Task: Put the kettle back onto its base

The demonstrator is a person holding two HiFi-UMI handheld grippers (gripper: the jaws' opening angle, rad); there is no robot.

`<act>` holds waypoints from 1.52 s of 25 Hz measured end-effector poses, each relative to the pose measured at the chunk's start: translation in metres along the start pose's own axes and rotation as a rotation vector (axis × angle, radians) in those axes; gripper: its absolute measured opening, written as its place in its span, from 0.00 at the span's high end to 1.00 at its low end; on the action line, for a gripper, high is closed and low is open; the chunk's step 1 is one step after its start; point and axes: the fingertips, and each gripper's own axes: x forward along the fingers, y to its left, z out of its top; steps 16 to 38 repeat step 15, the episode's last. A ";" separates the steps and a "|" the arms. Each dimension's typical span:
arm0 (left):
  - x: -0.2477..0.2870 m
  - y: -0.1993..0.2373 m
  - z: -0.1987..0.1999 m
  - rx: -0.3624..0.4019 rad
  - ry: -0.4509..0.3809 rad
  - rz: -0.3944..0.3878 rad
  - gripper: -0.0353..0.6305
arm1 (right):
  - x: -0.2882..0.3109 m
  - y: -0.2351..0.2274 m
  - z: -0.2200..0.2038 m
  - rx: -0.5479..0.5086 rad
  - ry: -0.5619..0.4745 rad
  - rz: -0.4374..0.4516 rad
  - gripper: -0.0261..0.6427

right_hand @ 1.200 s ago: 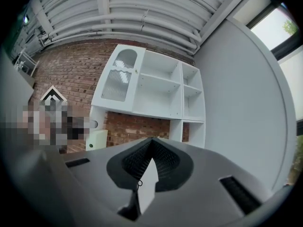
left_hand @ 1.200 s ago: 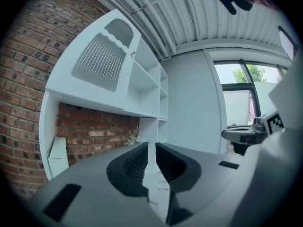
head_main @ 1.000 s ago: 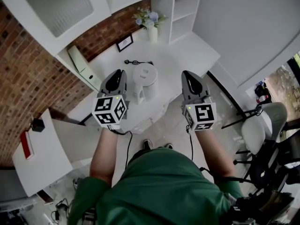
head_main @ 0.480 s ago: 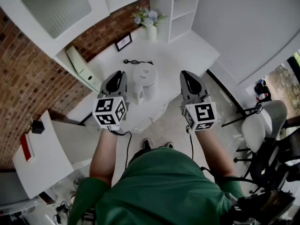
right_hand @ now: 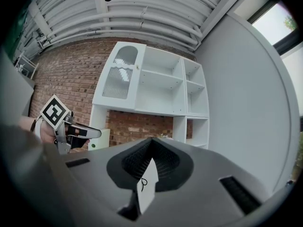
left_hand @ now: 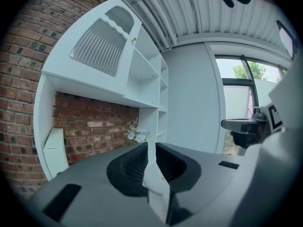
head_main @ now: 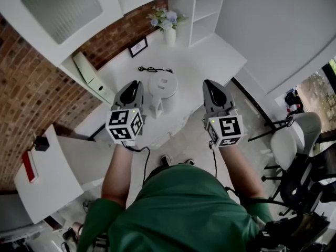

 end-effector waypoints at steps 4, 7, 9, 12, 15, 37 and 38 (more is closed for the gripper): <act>0.002 0.005 -0.005 -0.006 0.010 0.006 0.85 | 0.002 0.001 -0.003 0.002 0.008 0.003 0.93; 0.003 0.006 -0.009 -0.012 0.017 0.007 0.85 | 0.004 0.003 -0.004 0.002 0.009 0.004 0.93; 0.003 0.007 -0.011 -0.019 0.022 0.008 0.85 | 0.005 0.003 -0.004 0.002 0.011 0.005 0.93; 0.003 0.009 -0.014 -0.027 0.026 0.010 0.85 | 0.005 0.005 -0.005 0.002 0.011 0.005 0.93; 0.002 0.010 -0.016 -0.032 0.026 0.013 0.85 | 0.005 0.006 -0.005 -0.001 0.009 0.004 0.93; 0.002 0.010 -0.016 -0.032 0.026 0.013 0.85 | 0.005 0.006 -0.005 -0.001 0.009 0.004 0.93; 0.002 0.010 -0.016 -0.032 0.026 0.013 0.85 | 0.005 0.006 -0.005 -0.001 0.009 0.004 0.93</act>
